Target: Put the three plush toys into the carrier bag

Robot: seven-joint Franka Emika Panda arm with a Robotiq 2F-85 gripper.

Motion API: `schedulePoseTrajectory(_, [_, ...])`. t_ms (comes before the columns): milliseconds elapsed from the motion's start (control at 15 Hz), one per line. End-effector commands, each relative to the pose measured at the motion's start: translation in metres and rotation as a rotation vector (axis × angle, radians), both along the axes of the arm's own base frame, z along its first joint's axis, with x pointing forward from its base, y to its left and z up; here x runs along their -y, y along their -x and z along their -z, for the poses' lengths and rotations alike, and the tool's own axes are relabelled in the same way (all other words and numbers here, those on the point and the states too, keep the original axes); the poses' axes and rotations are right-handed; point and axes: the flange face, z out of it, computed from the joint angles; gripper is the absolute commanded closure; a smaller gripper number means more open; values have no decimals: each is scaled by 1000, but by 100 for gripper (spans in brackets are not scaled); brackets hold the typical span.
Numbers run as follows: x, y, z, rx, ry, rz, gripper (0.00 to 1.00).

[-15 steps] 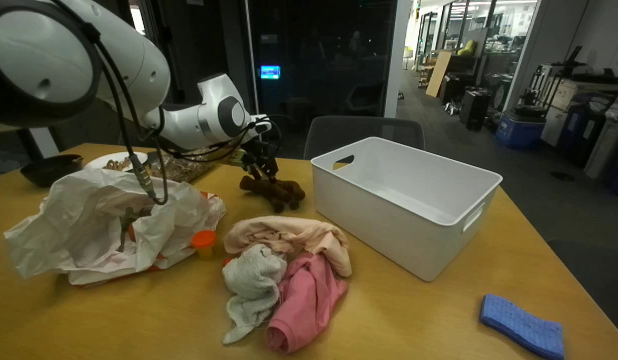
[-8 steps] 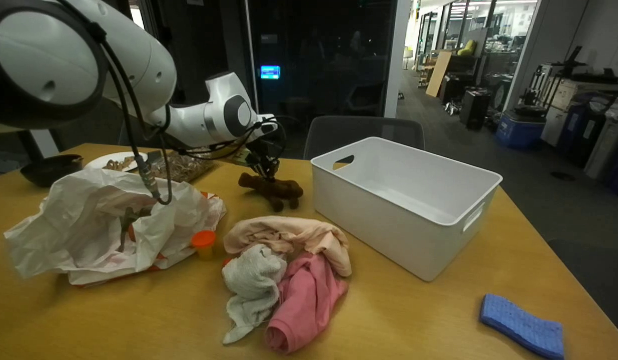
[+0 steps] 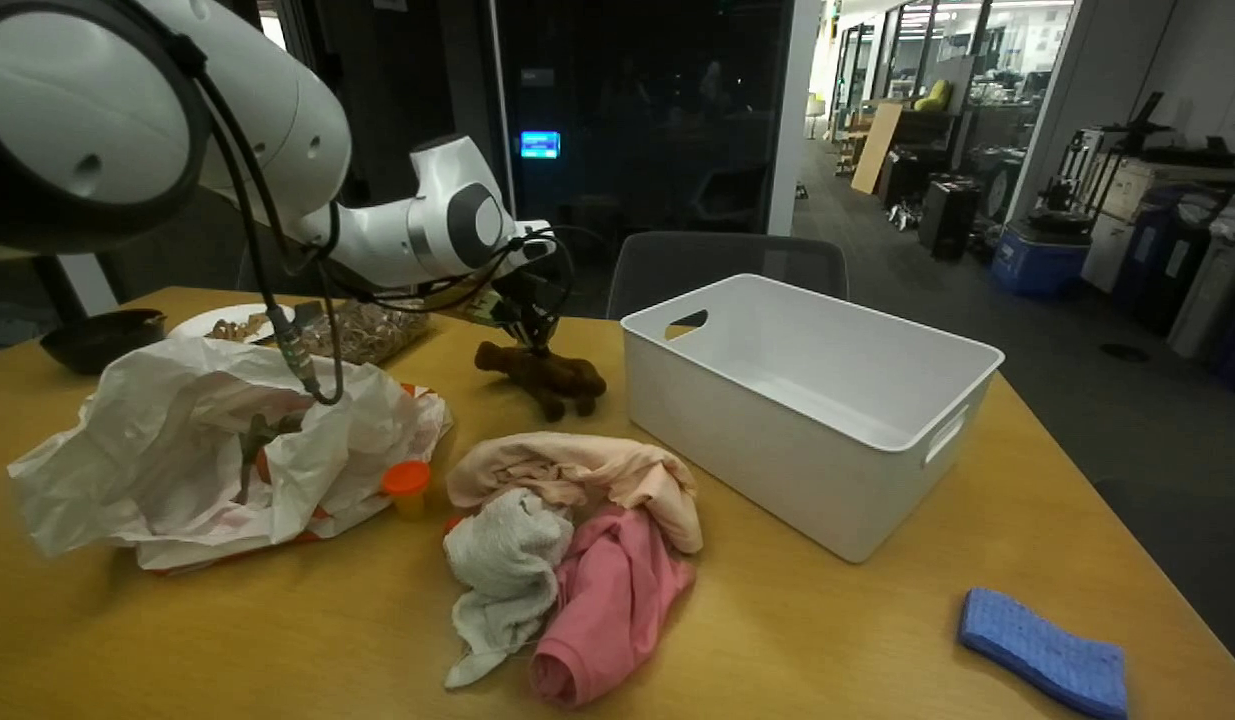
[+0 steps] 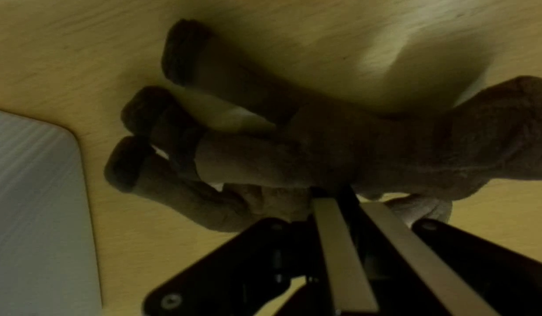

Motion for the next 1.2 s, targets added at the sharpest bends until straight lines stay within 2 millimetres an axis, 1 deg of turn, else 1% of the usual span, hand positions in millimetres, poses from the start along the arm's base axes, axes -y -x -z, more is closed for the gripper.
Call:
schedulePoseTrajectory(0, [-5, 19, -45, 87, -42, -16, 92])
schedulePoseTrajectory(67, [-5, 24, -56, 109, -46, -19, 93])
schedulePoseTrajectory(267, [-6, 45, -87, 163, -76, -29, 92])
schedulePoseTrajectory(400, [-7, 66, -108, 194, -104, -46, 91])
schedulePoseTrajectory(600, [-15, 106, -141, 244, -171, -78, 93])
schedulePoseTrajectory(733, [-18, 124, -152, 251, -194, -95, 92])
schedulePoseTrajectory(800, [-18, 128, -151, 244, -190, -106, 66])
schedulePoseTrajectory(867, [-20, 132, -149, 230, -188, -120, 66])
schedulePoseTrajectory(933, [-23, 132, -142, 208, -191, -119, 63])
schedulePoseTrajectory(1000, [-25, 132, -135, 191, -186, -120, 55])
schedulePoseTrajectory(1067, [-28, 128, -125, 168, -177, -125, 48])
schedulePoseTrajectory(1133, [-30, 125, -116, 150, -172, -128, 38])
